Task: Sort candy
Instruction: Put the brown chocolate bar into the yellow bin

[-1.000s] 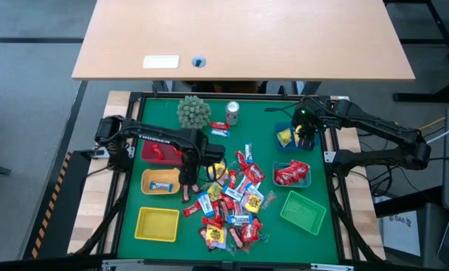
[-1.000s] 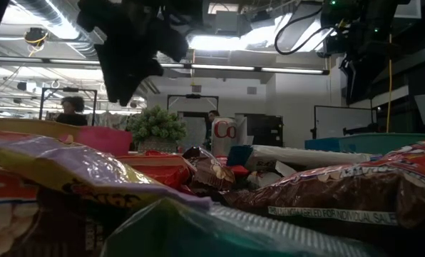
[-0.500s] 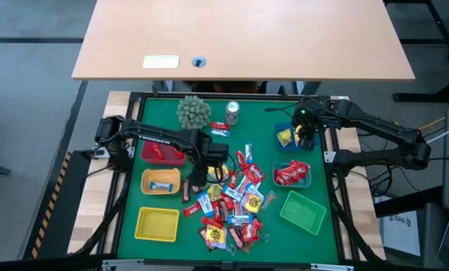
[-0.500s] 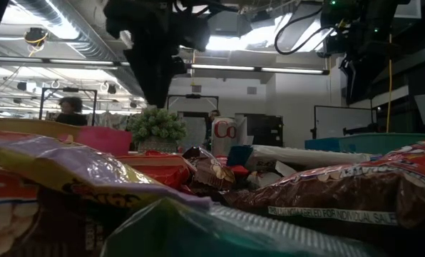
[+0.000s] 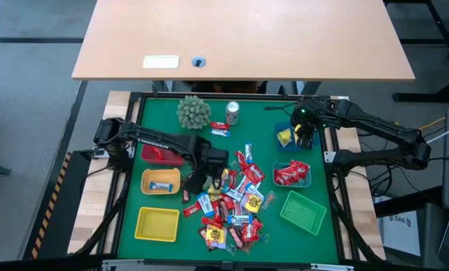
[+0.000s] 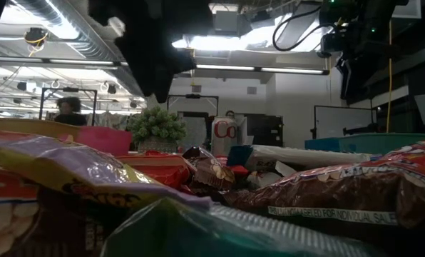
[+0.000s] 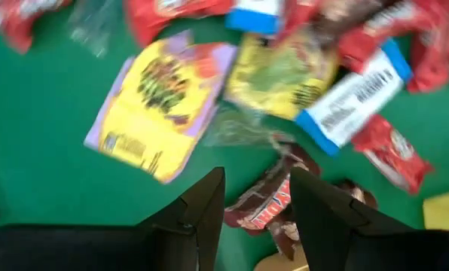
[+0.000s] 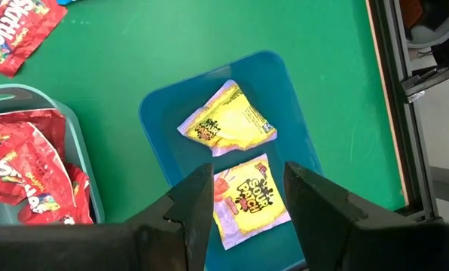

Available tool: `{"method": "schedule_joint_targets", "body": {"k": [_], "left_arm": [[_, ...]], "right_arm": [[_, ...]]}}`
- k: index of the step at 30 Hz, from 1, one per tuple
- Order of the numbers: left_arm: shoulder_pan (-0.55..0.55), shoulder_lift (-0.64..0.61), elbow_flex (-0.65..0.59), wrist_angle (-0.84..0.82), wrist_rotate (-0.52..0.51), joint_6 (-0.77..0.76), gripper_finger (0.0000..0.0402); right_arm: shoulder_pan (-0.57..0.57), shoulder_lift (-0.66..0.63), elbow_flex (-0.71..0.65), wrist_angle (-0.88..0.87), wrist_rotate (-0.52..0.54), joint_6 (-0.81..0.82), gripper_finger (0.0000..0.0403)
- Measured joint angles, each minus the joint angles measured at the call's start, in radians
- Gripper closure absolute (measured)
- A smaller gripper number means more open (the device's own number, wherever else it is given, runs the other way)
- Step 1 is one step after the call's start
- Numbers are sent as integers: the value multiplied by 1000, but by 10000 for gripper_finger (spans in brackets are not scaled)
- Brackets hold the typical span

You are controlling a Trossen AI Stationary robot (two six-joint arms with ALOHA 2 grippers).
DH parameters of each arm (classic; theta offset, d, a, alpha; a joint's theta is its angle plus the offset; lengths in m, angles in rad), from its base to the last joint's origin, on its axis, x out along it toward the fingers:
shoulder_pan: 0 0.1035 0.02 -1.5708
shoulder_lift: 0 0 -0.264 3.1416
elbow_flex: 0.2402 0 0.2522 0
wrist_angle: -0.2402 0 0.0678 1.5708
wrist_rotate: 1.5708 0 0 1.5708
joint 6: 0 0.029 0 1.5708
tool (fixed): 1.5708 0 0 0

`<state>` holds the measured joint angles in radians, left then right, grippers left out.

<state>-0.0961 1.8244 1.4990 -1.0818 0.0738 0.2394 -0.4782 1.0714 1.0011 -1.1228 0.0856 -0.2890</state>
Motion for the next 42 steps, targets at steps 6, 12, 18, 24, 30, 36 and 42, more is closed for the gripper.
{"method": "schedule_joint_targets", "body": {"k": [6, 12, 18, 24, 30, 36, 42], "left_arm": [[-65, 0, -35, 1, -1, 167, 264], [-102, 0, -128, 19, -2, 217, 264], [-116, 1, -209, 95, -53, 219, 264], [-115, 1, -258, 167, -59, 254, 264], [-115, 1, -311, 195, -61, 348, 264], [-114, 1, -361, 290, -103, 375, 264], [-114, 1, -383, 344, -107, 376, 264]], "right_arm": [[0, 0, 0, -1, 0, 0, 242], [0, 0, 0, -1, 0, 0, 242], [0, 0, 0, -1, 0, 0, 242], [0, 0, 0, -1, 0, 0, 242], [0, 0, 0, -1, 0, 0, 242], [0, 0, 0, -1, 0, 0, 242], [0, 0, 0, -1, 0, 0, 242]]}}
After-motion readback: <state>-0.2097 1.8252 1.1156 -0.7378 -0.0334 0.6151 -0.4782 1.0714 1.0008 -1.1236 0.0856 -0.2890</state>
